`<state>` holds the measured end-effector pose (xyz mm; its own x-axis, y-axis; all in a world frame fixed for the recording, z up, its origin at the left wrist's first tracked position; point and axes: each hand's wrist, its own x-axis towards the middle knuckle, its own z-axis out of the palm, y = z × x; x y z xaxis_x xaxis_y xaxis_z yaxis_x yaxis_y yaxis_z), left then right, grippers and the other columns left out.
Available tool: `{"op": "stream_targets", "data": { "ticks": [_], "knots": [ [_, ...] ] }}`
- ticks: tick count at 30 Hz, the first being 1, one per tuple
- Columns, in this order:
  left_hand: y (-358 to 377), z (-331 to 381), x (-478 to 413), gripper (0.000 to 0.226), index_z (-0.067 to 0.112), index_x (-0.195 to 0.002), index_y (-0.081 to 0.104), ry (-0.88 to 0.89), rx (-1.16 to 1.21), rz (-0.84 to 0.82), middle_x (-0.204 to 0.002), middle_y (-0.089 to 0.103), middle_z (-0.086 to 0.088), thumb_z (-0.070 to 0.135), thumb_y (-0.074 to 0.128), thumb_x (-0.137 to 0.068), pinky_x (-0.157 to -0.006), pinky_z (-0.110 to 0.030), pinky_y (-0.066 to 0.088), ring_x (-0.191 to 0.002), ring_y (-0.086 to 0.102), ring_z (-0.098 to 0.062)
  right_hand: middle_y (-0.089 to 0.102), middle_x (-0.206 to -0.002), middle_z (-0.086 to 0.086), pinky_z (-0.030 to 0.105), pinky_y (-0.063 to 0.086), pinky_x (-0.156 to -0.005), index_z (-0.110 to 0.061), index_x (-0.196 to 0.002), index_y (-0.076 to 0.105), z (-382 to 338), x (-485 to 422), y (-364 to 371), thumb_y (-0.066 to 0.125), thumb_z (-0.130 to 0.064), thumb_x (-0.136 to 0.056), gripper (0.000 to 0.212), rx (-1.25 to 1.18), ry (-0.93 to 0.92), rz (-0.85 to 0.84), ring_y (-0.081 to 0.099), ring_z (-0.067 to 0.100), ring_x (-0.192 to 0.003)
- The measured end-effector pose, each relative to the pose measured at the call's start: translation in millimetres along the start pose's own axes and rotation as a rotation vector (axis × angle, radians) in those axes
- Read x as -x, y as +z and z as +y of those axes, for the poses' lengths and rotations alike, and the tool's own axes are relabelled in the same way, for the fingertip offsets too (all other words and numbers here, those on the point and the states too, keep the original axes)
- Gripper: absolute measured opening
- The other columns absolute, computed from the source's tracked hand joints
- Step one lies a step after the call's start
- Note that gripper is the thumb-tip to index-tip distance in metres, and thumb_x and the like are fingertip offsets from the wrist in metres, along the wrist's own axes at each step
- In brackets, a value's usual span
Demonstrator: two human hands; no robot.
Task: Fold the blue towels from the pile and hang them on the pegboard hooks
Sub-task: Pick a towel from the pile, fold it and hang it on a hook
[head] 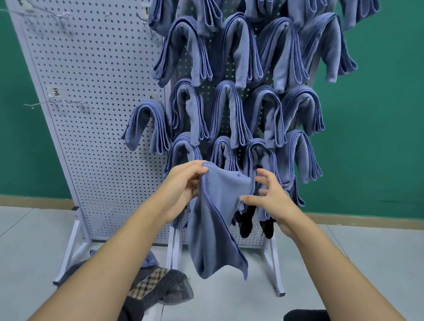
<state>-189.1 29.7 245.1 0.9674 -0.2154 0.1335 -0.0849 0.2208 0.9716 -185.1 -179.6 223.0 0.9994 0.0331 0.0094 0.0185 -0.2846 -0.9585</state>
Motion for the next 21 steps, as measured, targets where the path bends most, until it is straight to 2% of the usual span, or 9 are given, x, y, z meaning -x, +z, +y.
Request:
{"op": "stream_targets", "data": {
  "ticks": [2,3,5,6,8,11,14,18,21],
  "knots": [
    [-7,1,1,0.019,0.014,-0.082,0.063,-0.032,0.099,-0.041,-0.074,0.053,0.001,0.009,0.047,-0.091,-0.065,-0.022,0.040,-0.067,0.048,-0.010,0.041,-0.139,-0.011,0.037,0.037,-0.107,-0.024,-0.146,0.027,9,-5,2,0.079,-0.016,-0.077,0.087,-0.107,0.060,-0.104,0.043,0.014,-0.126],
    [-11,1,2,0.019,0.015,-0.081,0.065,-0.058,0.138,-0.046,-0.076,0.052,0.000,0.011,0.048,-0.089,-0.069,-0.026,0.039,-0.069,0.047,-0.011,0.048,-0.137,-0.008,0.032,0.043,-0.102,-0.022,-0.142,0.036,12,-7,4,0.078,-0.016,-0.078,0.077,-0.155,0.072,-0.171,0.050,0.012,-0.121],
    [-18,-3,1,0.019,0.017,-0.078,0.064,-0.098,0.128,-0.012,-0.074,0.049,0.000,0.012,0.048,-0.089,-0.069,-0.028,0.036,-0.069,0.043,-0.013,0.065,-0.114,-0.003,0.020,0.049,-0.080,-0.017,-0.124,0.058,10,-6,9,0.070,-0.012,-0.084,0.042,-0.209,0.038,-0.260,0.061,0.007,-0.097],
    [-21,-4,0,0.023,0.017,-0.075,0.062,-0.106,0.096,0.022,-0.069,0.049,0.001,0.011,0.046,-0.091,-0.066,-0.028,0.036,-0.066,0.042,-0.014,0.068,-0.104,-0.001,0.021,0.048,-0.078,-0.016,-0.114,0.064,6,-5,11,0.067,-0.012,-0.087,0.028,-0.249,0.003,-0.246,0.062,0.009,-0.090],
    [-25,-7,-2,0.022,0.016,-0.077,0.061,-0.123,0.075,0.116,-0.062,0.052,0.002,0.009,0.047,-0.093,-0.063,-0.027,0.040,-0.064,0.046,-0.015,0.069,-0.094,0.001,0.025,0.046,-0.075,-0.014,-0.103,0.069,0,-5,9,0.064,-0.014,-0.089,0.015,-0.355,-0.077,-0.139,0.061,0.013,-0.086],
    [-28,-12,-4,0.014,0.012,-0.091,0.063,-0.140,0.052,0.149,-0.074,0.063,0.000,0.009,0.050,-0.096,-0.066,-0.024,0.051,-0.071,0.058,-0.014,0.067,-0.083,-0.004,0.013,0.043,-0.056,-0.016,-0.094,0.065,-6,-4,6,0.066,-0.017,-0.089,0.005,-0.298,-0.106,-0.044,0.059,0.003,-0.071],
    [-24,-17,-7,0.012,0.013,-0.100,0.063,-0.145,-0.003,0.142,-0.086,0.066,0.000,0.012,0.051,-0.098,-0.072,-0.024,0.051,-0.079,0.060,-0.013,0.063,-0.078,-0.004,0.016,0.041,-0.054,-0.017,-0.088,0.055,-2,-3,4,0.068,-0.013,-0.087,0.014,-0.254,-0.086,-0.001,0.055,0.005,-0.065],
    [-16,-21,-10,0.017,0.010,-0.110,0.063,-0.095,-0.035,0.119,-0.100,0.067,-0.003,0.014,0.051,-0.098,-0.086,-0.030,0.048,-0.090,0.060,-0.015,0.068,-0.088,-0.003,0.016,0.047,-0.064,-0.017,-0.108,0.055,-3,1,-7,0.072,-0.010,-0.083,0.032,-0.195,-0.129,0.026,0.062,0.006,-0.074],
    [-3,-23,-12,0.016,0.018,-0.105,0.065,-0.047,-0.083,0.087,-0.095,0.066,-0.001,0.015,0.050,-0.098,-0.080,-0.027,0.044,-0.087,0.057,-0.014,0.061,-0.106,-0.002,0.016,0.046,-0.080,-0.021,-0.120,0.054,-2,3,-14,0.078,-0.016,-0.078,0.049,0.018,-0.201,0.034,0.059,0.008,-0.093]
  ]
}}
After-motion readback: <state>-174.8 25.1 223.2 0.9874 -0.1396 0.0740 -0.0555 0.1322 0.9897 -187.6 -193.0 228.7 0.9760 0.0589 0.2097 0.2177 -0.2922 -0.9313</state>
